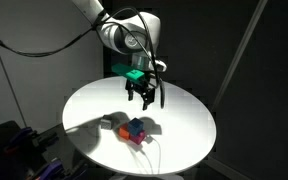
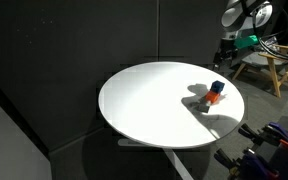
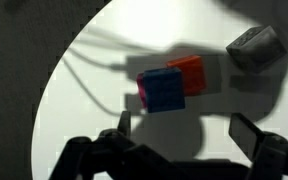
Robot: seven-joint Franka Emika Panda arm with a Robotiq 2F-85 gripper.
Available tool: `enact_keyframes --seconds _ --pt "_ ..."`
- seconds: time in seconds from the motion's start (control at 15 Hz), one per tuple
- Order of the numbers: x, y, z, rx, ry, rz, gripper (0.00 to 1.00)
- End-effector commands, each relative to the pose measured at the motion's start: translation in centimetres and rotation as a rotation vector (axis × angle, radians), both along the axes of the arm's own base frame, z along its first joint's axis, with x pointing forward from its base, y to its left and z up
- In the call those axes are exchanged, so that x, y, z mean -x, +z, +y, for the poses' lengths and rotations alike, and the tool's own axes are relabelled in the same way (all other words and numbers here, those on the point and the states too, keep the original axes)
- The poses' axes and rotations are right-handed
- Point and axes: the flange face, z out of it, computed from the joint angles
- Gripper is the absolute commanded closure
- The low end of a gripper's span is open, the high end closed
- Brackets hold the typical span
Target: Pick up the blue block and put it on the table in between the gray and the orange block
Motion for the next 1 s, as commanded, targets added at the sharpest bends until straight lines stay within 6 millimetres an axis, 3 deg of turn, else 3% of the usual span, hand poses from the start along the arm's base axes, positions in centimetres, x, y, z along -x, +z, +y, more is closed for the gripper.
enact_keyframes --seconds 0.0,0.93 --pt "0.1 -0.9 -0.3 0.001 0.035 -0.022 0.00" --pt "0.5 -5.4 -1.3 -0.002 0.163 -0.033 0.00"
